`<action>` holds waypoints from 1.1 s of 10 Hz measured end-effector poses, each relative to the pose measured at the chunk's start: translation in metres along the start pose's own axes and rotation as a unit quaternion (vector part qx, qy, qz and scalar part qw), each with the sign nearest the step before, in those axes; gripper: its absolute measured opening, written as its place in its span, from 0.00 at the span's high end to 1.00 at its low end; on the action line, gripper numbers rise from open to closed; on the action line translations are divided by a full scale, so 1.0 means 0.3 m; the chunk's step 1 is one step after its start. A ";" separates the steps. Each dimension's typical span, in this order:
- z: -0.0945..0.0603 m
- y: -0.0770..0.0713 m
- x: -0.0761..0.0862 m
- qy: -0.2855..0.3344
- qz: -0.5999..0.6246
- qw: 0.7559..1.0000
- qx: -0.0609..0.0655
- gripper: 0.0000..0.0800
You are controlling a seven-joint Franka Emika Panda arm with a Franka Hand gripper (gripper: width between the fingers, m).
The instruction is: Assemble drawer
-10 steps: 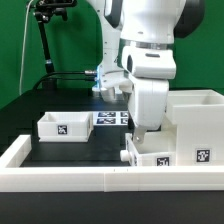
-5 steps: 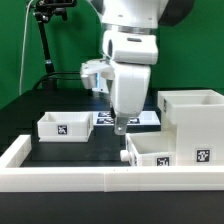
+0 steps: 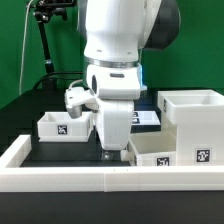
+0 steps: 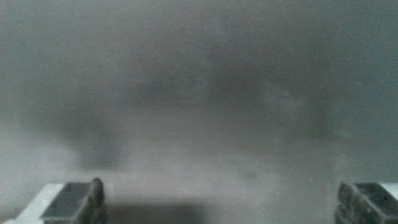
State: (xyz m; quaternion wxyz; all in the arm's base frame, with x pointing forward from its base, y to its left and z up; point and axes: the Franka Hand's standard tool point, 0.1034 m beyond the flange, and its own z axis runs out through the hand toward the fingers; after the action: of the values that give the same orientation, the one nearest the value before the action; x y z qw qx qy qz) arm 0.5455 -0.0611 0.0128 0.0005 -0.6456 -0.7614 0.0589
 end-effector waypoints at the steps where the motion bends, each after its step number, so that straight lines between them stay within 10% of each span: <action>1: 0.009 -0.011 -0.012 0.022 0.013 1.000 0.000 0.19; 5: 0.004 -0.031 -0.026 0.082 0.038 0.996 0.010 0.19; 11: -0.056 0.039 0.097 0.083 0.074 0.994 0.006 0.19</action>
Offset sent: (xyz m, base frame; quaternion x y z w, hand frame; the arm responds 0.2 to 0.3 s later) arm -0.0025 0.0220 0.0076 0.0031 0.1996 0.0163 0.9797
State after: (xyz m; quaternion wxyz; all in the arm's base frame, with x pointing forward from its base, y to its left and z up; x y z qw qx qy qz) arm 0.5533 -0.0291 0.0264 0.0635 -0.7030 -0.7083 0.0093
